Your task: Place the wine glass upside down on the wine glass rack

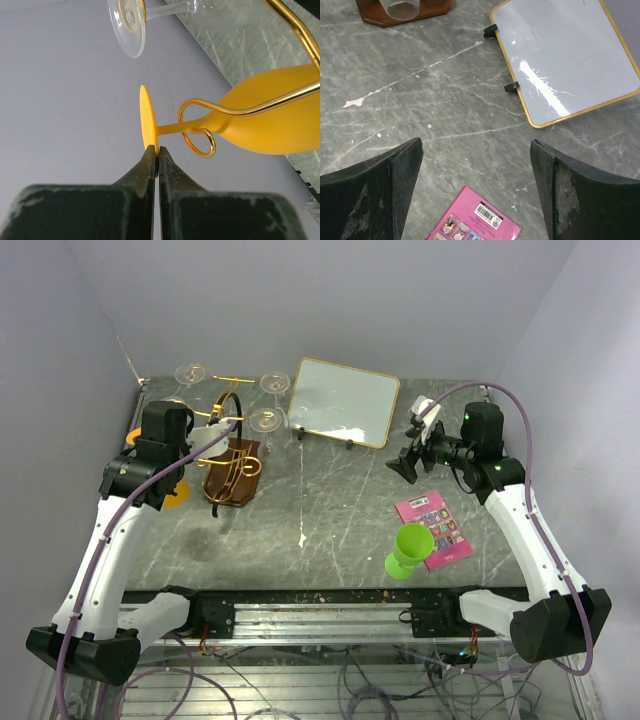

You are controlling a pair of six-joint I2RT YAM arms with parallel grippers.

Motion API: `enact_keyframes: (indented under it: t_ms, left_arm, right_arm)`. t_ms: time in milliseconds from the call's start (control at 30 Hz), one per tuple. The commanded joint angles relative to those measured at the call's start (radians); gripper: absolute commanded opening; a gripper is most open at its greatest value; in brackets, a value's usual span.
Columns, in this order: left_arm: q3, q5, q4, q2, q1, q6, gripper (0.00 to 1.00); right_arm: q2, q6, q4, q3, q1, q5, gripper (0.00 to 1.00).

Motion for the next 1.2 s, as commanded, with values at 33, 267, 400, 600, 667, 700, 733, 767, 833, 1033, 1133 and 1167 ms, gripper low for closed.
enact_keyframes:
  t_ms: [33,267,400,600,667,700,733,767,833,1033,1133,1167]
  left_arm:
    - [0.015,-0.077,0.002,-0.007,0.007,0.012,0.08]
    - [0.033,-0.056,-0.028,-0.011,0.007,0.009,0.07]
    - [0.054,-0.031,-0.052,-0.013,0.007,0.001,0.08]
    - [0.058,-0.029,-0.069,-0.014,0.007,0.004,0.07]
    - [0.061,-0.024,-0.073,-0.014,0.007,0.001,0.07]
    - [0.064,-0.019,-0.078,-0.015,0.007,0.0,0.07]
    - [0.068,-0.014,-0.082,-0.014,0.007,-0.002,0.07]
    - [0.072,-0.008,-0.087,-0.015,0.007,-0.003,0.07]
    - [0.082,0.011,-0.1,-0.015,0.007,-0.007,0.07]
    - [0.097,0.066,-0.133,-0.018,0.006,-0.015,0.07]
    - [0.097,0.068,-0.138,-0.018,0.007,-0.016,0.07]
    - [0.098,0.072,-0.141,-0.017,0.007,-0.016,0.07]
  right_arm:
    - [-0.006,-0.006,0.016,-0.008,-0.004,-0.007,0.88]
    - [-0.004,-0.006,0.015,-0.008,-0.006,-0.008,0.88]
    - [-0.005,-0.007,0.014,-0.008,-0.005,-0.009,0.88]
    - [-0.004,-0.009,0.013,-0.01,-0.007,-0.011,0.88]
    - [-0.003,-0.009,0.013,-0.01,-0.007,-0.011,0.88]
    - [-0.003,-0.009,0.012,-0.01,-0.007,-0.012,0.88]
    - [-0.003,-0.01,0.013,-0.009,-0.007,-0.011,0.88]
    - [-0.003,-0.01,0.012,-0.01,-0.007,-0.012,0.88]
    - [-0.001,-0.01,0.013,-0.01,-0.007,-0.011,0.88]
    - [-0.002,-0.012,0.012,-0.01,-0.007,-0.013,0.88]
    - [0.002,-0.013,0.009,-0.008,-0.007,-0.014,0.88]
    - [0.003,-0.013,0.009,-0.008,-0.007,-0.014,0.89]
